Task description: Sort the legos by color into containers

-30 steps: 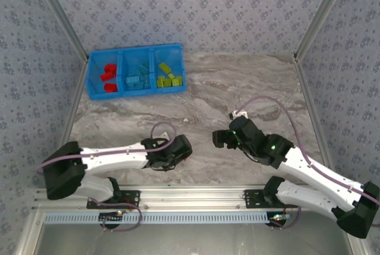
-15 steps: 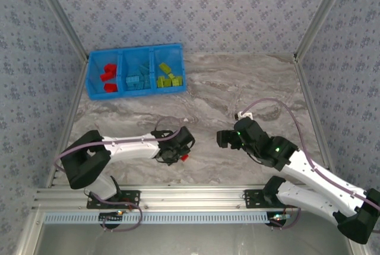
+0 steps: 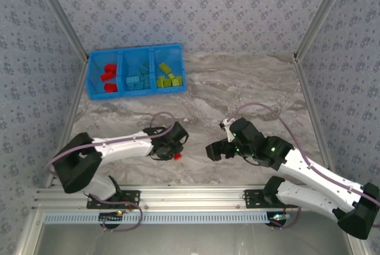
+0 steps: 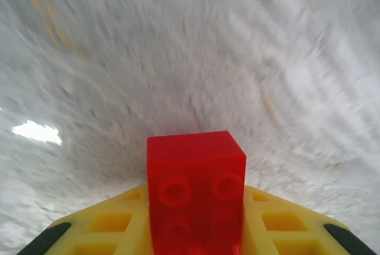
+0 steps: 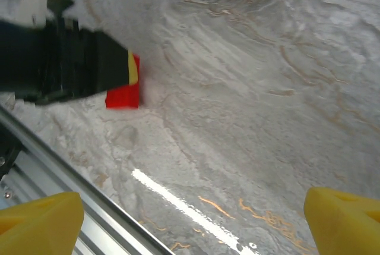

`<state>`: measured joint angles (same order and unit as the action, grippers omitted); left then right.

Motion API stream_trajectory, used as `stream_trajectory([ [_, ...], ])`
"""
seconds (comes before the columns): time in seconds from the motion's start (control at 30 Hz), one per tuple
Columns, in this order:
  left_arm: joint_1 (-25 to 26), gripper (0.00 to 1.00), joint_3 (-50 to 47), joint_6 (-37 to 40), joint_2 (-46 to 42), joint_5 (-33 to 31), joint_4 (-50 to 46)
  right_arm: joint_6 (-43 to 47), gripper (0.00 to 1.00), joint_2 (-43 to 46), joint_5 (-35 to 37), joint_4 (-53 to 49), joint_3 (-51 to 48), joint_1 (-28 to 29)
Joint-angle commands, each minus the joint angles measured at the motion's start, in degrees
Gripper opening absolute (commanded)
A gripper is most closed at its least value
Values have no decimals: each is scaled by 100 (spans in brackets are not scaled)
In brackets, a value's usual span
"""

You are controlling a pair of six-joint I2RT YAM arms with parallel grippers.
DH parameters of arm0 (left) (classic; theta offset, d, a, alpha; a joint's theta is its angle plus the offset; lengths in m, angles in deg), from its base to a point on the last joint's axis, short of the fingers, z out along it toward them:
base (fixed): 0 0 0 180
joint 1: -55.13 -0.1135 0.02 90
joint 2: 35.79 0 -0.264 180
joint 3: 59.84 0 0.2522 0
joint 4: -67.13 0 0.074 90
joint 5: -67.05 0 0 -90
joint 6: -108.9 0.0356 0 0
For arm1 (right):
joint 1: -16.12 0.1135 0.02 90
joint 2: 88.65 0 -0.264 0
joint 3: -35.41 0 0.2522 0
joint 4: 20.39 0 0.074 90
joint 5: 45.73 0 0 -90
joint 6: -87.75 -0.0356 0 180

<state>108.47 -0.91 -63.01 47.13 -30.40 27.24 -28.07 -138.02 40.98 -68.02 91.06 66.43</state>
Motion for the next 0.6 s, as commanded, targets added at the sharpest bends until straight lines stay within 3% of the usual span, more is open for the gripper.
stream_trajectory([
  [0.0, -715, 28, 241, 765, -741, -318, -434, 81, 98, 72, 41, 303, 202, 67],
  [0.1, -1685, 27, 575, 1441, -1289, -598, -664, -12, 99, 125, 549, 356, 259, 54],
  [0.23, -3457, 27, 1340, 2613, -1494, -520, -456, -118, 99, 42, 1125, 179, 407, 12],
  [0.37, -4970, 26, 2410, 3130, -522, 18, -408, -225, 99, 56, 1197, 289, 339, 6],
  [0.57, -5934, 27, 4270, 3528, 1609, 698, -746, -252, 99, 156, 1208, 278, 240, 17],
])
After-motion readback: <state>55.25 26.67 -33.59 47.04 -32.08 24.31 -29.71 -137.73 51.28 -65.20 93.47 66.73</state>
